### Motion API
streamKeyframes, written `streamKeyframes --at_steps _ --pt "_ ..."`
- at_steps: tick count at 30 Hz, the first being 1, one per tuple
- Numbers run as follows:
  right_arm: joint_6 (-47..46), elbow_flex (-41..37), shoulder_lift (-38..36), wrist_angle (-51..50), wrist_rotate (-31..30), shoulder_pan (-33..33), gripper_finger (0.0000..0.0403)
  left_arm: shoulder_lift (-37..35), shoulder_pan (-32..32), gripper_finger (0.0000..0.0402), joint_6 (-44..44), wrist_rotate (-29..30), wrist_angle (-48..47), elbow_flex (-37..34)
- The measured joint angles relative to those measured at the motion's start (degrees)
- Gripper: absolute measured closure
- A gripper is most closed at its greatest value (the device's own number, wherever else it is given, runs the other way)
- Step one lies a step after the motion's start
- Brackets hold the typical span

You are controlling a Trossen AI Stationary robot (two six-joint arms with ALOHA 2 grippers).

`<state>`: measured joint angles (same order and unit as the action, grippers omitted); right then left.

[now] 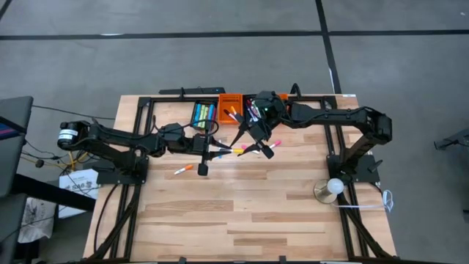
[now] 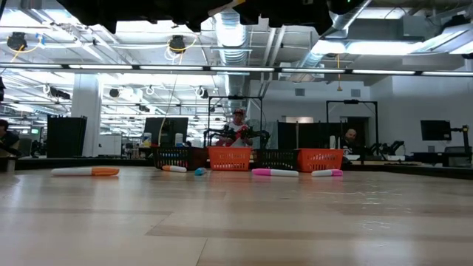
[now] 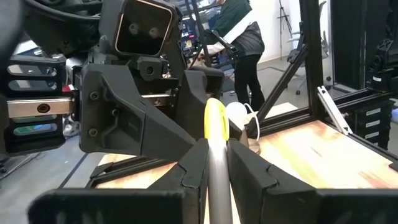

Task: Pick & Place Markers
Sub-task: Put the small yellow highlighter pen into the left orange basket

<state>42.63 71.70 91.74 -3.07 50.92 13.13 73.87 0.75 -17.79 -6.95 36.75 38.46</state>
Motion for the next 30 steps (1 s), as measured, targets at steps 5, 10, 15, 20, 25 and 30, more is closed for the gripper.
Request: streamKeyframes --at_steps 5,10,15,20,25,30 --pt "0.0 0.0 0.0 0.3 0.0 0.0 0.0229 0.0 0.0 0.0348 0.0 0.2 -0.1 0.0" --pt "0.0 0.0 0.0 0.3 -0.1 -0.1 0.0227 0.0 -0.1 0.0348 -1.2 0.5 -0.2 0.0" --pt "0.0 0.0 -0.3 0.5 0.0 0.0 0.0225 0.1 -0.1 0.0348 -1.5 0.6 -0.2 0.0" --pt "-0.1 0.0 -0.5 1.6 0.8 -1.1 0.0228 0.3 0.3 0.0348 -1.5 2.5 -1.0 -0.1" --pt "0.2 0.0 -0.5 2.3 0.0 -2.4 0.0231 0.2 0.6 0.0348 -1.7 1.5 -0.5 -0.1" --pt "0.8 0.0 -0.5 1.4 -1.3 -2.6 0.0232 0.2 0.5 0.0348 -1.9 0.9 0.5 -0.1"
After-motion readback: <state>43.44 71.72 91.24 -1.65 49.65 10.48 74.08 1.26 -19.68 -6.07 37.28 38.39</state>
